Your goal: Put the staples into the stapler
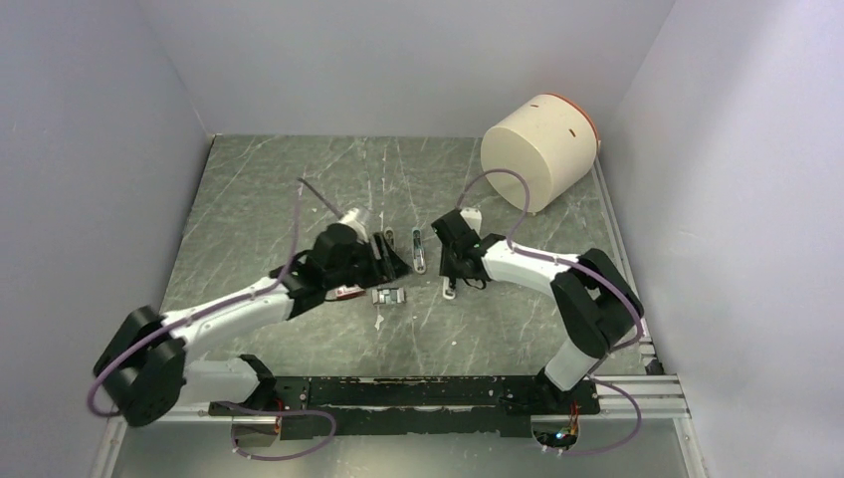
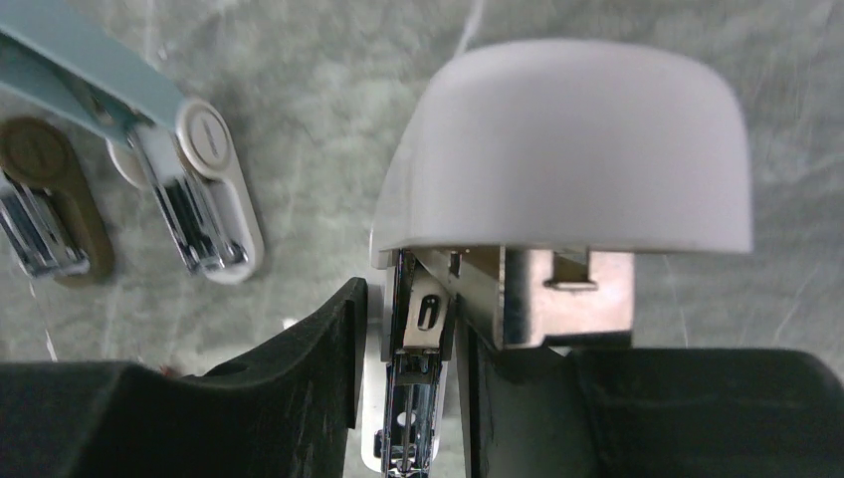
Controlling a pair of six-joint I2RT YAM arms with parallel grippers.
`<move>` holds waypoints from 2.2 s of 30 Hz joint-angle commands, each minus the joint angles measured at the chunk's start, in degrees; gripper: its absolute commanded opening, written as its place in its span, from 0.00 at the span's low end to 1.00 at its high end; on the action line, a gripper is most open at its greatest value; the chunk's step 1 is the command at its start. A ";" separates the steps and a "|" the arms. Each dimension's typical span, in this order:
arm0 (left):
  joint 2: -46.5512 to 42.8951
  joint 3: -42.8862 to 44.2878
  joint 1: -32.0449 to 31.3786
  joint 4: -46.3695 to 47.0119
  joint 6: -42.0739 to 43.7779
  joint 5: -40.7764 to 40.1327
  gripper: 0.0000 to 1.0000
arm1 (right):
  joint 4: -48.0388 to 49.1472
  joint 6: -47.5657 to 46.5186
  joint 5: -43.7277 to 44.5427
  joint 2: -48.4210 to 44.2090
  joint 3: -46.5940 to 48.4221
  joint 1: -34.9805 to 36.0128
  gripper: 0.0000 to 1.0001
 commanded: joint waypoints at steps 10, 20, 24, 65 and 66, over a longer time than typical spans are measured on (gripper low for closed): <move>-14.47 6.79 9.76 -22.75 12.39 -16.59 0.72 | 4.62 -14.36 7.47 11.02 12.11 -3.43 0.29; -9.21 4.83 13.68 -16.93 12.30 -3.47 0.72 | 9.44 -20.50 6.36 13.48 12.05 -5.44 0.31; -9.11 4.26 14.76 -16.09 12.27 -1.68 0.72 | 9.20 -20.71 4.97 14.68 12.94 -5.98 0.34; -27.36 7.77 18.69 -25.32 19.34 -10.47 0.95 | -0.55 -9.55 -7.04 -4.97 9.55 10.69 0.37; -28.22 7.70 18.69 -25.80 19.35 -10.66 0.95 | -1.04 -9.07 -6.04 -3.17 10.69 12.61 0.34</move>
